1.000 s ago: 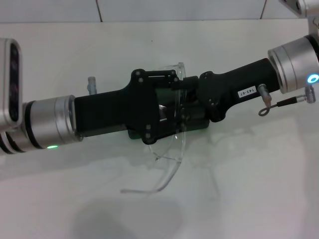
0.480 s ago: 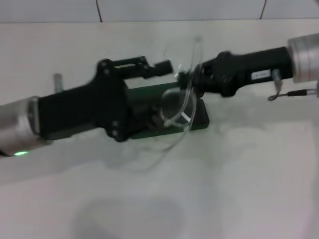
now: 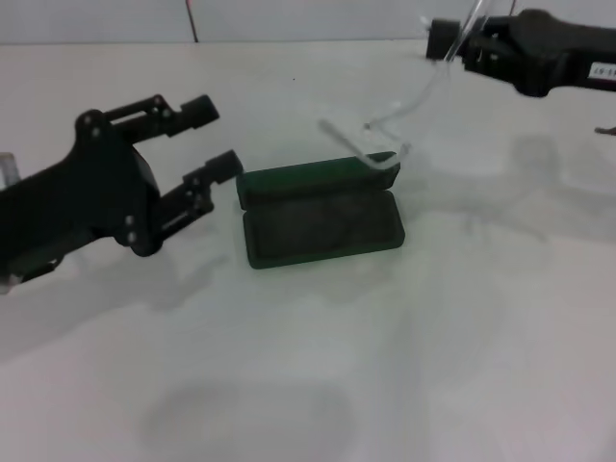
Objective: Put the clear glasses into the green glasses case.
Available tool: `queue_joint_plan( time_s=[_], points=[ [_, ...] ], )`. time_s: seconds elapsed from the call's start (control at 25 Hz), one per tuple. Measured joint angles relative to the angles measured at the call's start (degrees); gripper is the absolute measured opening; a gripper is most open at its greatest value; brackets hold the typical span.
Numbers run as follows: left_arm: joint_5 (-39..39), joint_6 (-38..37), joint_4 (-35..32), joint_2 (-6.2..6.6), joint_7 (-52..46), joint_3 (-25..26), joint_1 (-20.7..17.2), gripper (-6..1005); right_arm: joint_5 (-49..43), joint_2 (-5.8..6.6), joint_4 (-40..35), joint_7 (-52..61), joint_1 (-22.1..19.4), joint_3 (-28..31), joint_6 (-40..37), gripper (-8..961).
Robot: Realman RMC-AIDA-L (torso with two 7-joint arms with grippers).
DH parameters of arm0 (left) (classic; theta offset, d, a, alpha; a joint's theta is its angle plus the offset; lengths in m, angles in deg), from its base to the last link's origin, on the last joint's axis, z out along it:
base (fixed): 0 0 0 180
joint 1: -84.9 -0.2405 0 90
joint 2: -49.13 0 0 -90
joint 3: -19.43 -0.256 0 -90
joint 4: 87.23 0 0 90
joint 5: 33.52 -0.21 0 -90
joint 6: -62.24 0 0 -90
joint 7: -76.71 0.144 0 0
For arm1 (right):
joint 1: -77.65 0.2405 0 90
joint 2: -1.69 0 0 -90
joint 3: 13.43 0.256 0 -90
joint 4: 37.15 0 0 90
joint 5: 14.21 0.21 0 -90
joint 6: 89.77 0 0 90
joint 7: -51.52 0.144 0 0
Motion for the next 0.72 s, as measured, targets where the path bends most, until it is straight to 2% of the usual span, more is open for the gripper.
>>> queue_joint_plan(
  time_s=[0.16, 0.4, 0.52, 0.72],
  points=[
    [-6.22, 2.49, 0.03, -0.79, 1.57, -0.22, 1.11, 455, 2.4, -0.17, 0.0, -0.22, -0.22, -0.16, -2.04, 114],
    [-16.3, 2.06, -0.06, -3.63, 1.56, -2.82, 5.54, 454, 2.36, -1.36, 0.18, -0.25, 1.0, -2.28, -1.67, 114],
    [-16.35, 1.97, 0.47, -3.98, 1.41, -7.57, 8.13, 454, 2.32, -1.92, 0.24, -0.26, 1.76, -5.44, 0.2, 115],
    [-15.74, 0.35, 0.77, -4.02, 1.39, -8.6, 9.52, 454, 2.29, -2.02, 0.21, -0.26, 2.49, -11.22, 3.46, 115]
  ],
)
